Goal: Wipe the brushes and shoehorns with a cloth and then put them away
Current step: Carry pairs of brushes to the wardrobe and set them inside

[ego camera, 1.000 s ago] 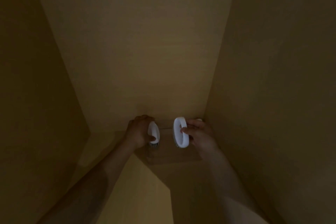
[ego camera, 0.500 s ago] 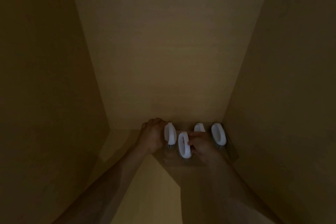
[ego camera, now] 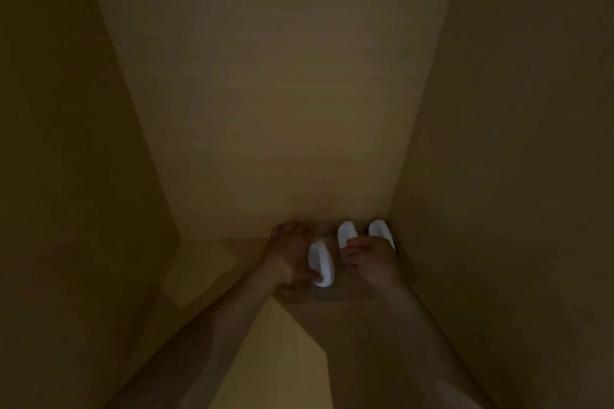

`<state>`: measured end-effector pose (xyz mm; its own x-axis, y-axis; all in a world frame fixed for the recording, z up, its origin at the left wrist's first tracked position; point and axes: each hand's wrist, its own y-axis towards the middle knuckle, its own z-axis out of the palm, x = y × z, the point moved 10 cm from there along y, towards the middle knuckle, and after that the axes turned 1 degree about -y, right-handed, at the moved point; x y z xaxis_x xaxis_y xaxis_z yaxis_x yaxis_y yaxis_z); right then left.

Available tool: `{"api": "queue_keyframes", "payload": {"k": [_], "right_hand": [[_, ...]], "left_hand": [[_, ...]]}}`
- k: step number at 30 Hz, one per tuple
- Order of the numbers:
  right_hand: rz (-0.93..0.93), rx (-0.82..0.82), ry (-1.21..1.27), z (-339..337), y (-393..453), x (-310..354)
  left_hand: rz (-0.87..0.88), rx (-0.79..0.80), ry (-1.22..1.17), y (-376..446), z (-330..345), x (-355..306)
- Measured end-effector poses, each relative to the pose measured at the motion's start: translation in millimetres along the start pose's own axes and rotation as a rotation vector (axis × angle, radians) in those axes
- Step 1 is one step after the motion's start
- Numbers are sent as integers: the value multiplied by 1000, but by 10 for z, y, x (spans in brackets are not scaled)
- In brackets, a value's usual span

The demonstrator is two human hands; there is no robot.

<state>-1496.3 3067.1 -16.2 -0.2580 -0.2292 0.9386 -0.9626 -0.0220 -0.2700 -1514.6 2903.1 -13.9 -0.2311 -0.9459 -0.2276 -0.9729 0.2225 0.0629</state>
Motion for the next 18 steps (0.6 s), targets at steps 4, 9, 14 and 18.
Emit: {"api": "queue_keyframes", "payload": {"k": [4, 9, 14, 18], "right_hand": [[-20, -41, 8, -165, -104, -86], [-7, -57, 14, -310, -216, -182], [-60, -40, -20, -355, -321, -159], [-62, -37, -24, -358, -309, -171]], "left_hand": [[-19, 53, 56, 51, 69, -41], [-7, 90, 57, 147, 56, -86], [-1, 77, 42, 249, 1, -130], [-15, 87, 66, 359, -44, -93]]}}
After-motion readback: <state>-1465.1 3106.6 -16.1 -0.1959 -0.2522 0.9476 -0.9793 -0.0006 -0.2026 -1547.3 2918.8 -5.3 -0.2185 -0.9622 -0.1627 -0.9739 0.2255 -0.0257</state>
